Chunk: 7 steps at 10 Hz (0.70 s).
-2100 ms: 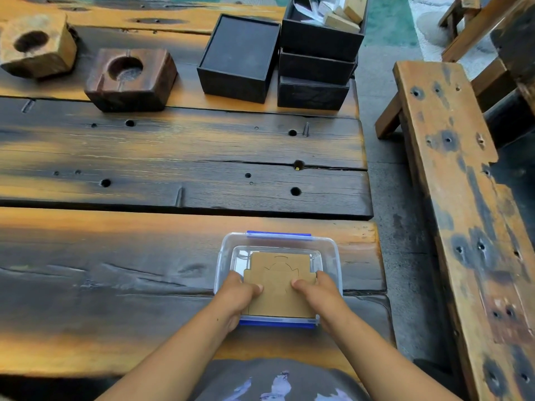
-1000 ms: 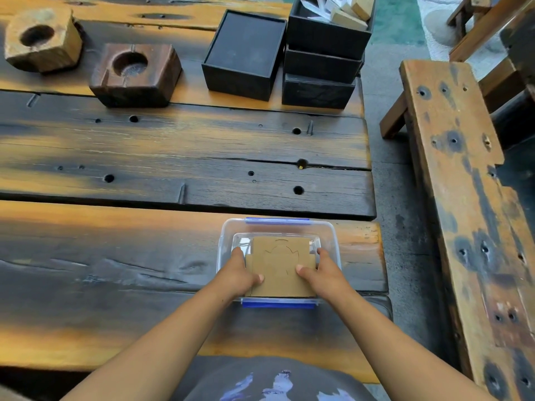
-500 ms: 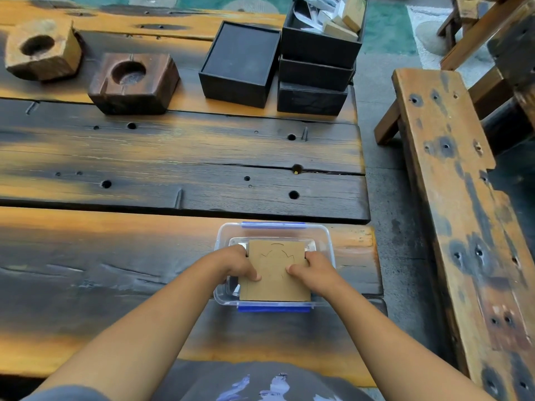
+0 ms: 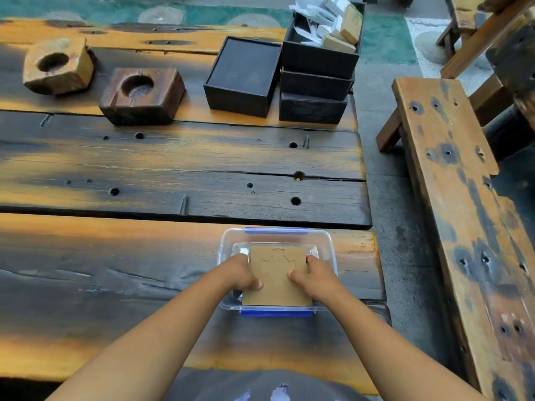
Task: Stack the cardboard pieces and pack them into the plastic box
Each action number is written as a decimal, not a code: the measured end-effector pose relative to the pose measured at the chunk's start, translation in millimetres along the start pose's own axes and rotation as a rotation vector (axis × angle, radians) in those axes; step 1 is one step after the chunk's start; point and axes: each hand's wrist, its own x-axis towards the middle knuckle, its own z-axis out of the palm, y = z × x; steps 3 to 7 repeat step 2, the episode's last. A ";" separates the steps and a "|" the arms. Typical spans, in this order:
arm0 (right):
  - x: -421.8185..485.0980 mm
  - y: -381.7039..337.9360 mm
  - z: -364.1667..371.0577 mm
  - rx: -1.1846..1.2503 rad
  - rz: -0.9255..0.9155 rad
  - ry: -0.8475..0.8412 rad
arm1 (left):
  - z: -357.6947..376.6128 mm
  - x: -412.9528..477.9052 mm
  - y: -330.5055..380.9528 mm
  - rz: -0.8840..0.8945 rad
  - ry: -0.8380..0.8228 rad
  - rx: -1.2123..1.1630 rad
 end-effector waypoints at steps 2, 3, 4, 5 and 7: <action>-21.1 5.3 -9.7 0.007 -0.094 0.083 | -6.4 -30.2 -6.1 0.105 0.124 -0.090; -21.1 5.3 -9.7 0.007 -0.094 0.083 | -6.4 -30.2 -6.1 0.105 0.124 -0.090; -21.1 5.3 -9.7 0.007 -0.094 0.083 | -6.4 -30.2 -6.1 0.105 0.124 -0.090; -21.1 5.3 -9.7 0.007 -0.094 0.083 | -6.4 -30.2 -6.1 0.105 0.124 -0.090; -21.1 5.3 -9.7 0.007 -0.094 0.083 | -6.4 -30.2 -6.1 0.105 0.124 -0.090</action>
